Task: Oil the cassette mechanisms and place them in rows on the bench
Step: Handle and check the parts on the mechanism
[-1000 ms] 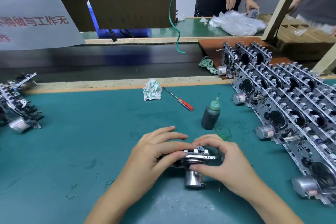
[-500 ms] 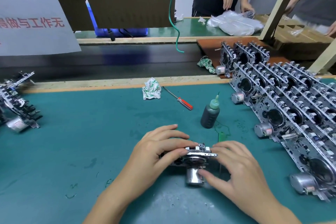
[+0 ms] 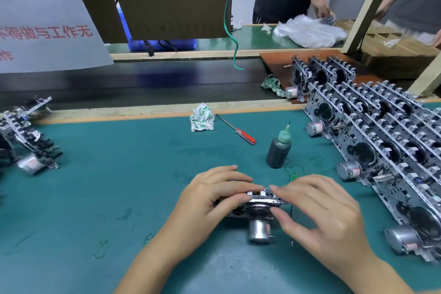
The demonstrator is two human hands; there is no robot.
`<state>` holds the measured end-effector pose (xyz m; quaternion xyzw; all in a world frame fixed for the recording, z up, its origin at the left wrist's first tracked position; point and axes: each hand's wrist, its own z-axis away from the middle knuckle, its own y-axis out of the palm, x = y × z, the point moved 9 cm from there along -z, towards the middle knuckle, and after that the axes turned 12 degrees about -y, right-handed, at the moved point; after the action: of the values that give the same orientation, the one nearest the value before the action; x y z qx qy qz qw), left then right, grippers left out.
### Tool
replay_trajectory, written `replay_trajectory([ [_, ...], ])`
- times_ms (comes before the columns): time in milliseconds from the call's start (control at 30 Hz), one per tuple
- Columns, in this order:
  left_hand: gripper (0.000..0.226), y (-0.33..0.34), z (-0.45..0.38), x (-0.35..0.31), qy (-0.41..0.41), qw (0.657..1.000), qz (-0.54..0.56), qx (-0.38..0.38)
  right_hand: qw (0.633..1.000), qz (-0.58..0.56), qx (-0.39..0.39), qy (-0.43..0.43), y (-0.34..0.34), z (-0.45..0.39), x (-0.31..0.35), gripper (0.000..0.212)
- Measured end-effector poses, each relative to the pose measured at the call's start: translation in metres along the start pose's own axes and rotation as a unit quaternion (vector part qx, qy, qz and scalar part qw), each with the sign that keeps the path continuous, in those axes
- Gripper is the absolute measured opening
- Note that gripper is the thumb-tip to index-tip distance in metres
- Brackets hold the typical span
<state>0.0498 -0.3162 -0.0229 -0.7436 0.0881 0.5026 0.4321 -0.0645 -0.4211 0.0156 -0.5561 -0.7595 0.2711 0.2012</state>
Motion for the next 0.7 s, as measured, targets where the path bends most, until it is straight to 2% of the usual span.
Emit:
replay_trajectory([
  [167, 0.028, 0.0, 0.001, 0.001, 0.007, 1.0, 0.005, 0.0, 0.998, 0.029, 0.021, -0.045, -0.002, -0.007, 0.003, 0.027],
  [300, 0.029, 0.001, 0.0, 0.0, 0.008, 1.0, 0.006, -0.004, 0.999, 0.021, 0.023, -0.036, -0.001, -0.012, 0.002, 0.027],
  [467, 0.029, -0.001, 0.001, -0.004, 0.022, 0.999, 0.035, 0.007, 0.997, 0.015, 0.07, -0.029, 0.011, -0.032, 0.005, 0.039],
  [600, 0.021, -0.021, 0.011, -0.007, 0.037, 0.995, 0.023, -0.086, 0.986, -0.01, 0.154, -0.056, 0.026, -0.049, 0.012, 0.047],
  [700, 0.02, -0.038, 0.019, -0.013, 0.06, 0.983, -0.058, -0.16, 0.969, -0.019, 0.231, -0.081, 0.038, -0.055, 0.015, 0.044],
])
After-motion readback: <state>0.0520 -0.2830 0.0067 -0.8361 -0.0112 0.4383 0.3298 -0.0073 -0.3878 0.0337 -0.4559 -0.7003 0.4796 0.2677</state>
